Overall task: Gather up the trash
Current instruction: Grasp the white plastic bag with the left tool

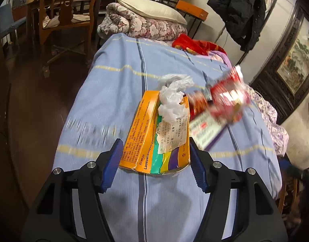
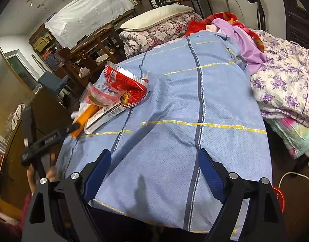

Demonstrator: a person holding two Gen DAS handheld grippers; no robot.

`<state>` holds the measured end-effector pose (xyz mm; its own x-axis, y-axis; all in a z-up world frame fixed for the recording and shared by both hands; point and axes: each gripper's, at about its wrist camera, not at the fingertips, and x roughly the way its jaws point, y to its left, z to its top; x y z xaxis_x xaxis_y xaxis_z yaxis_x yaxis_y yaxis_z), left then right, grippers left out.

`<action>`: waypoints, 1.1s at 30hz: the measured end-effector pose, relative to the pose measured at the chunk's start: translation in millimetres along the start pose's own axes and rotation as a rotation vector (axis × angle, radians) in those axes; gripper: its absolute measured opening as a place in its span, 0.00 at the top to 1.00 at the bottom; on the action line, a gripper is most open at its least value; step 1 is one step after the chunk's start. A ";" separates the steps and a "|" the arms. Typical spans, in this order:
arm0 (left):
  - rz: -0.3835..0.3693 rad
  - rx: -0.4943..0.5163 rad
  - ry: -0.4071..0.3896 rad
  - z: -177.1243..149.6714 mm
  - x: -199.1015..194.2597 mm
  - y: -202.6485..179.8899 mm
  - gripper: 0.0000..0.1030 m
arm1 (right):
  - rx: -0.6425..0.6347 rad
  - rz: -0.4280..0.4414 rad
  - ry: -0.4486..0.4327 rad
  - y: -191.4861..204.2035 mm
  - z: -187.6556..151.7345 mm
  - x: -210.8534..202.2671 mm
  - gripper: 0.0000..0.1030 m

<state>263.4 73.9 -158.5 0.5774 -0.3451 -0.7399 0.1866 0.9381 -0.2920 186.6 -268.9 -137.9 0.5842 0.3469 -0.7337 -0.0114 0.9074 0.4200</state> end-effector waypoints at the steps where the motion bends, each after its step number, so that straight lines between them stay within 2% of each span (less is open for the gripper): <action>1: 0.001 0.006 0.005 -4.9 -3.6 -0.6 0.38 | -0.001 0.004 -0.001 0.9 -0.6 -0.5 0.17; 6: 0.033 0.044 0.009 -18.2 -25.8 -6.6 0.34 | -0.009 0.022 -0.001 5.6 -3.9 -1.2 0.17; 12: 0.033 0.073 -0.041 6.7 -32.4 -14.9 0.32 | -0.011 0.035 -0.010 7.3 -7.7 -5.0 0.17; 15: 0.049 0.119 -0.053 23.0 -20.4 -29.5 0.32 | -0.007 0.032 -0.013 4.6 -8.3 -6.7 0.17; 20: 0.079 0.174 -0.019 37.1 14.2 -44.9 0.32 | 0.004 0.023 -0.021 -3.7 -7.2 -9.1 0.17; 24: 0.106 0.172 0.020 42.1 42.2 -43.6 0.34 | 0.017 0.015 -0.014 -11.0 -5.5 -5.8 0.17; 26: 0.103 0.167 0.018 44.0 44.6 -42.1 0.51 | 0.020 0.012 -0.011 -12.5 -5.1 -4.3 0.17; 27: 0.075 0.156 0.020 45.4 43.5 -41.1 0.63 | 0.018 0.010 -0.011 -12.5 -5.2 -3.8 0.17; 28: 0.042 0.149 0.016 46.1 40.4 -41.4 0.70 | 0.016 0.009 -0.011 -12.2 -4.9 -3.5 0.17; 29: 0.015 0.151 0.008 46.3 35.6 -43.1 0.72 | 0.012 0.008 -0.013 -11.1 -4.7 -3.3 0.17; 33: -0.001 0.182 -0.019 42.9 20.3 -51.4 0.78 | -0.002 0.010 -0.019 -5.7 -5.2 -3.5 0.17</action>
<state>299.7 19.9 -132.5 0.5920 -0.3473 -0.7273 0.3272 0.9283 -0.1769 180.4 -274.1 -140.5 0.5994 0.3516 -0.7191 -0.0188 0.9043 0.4265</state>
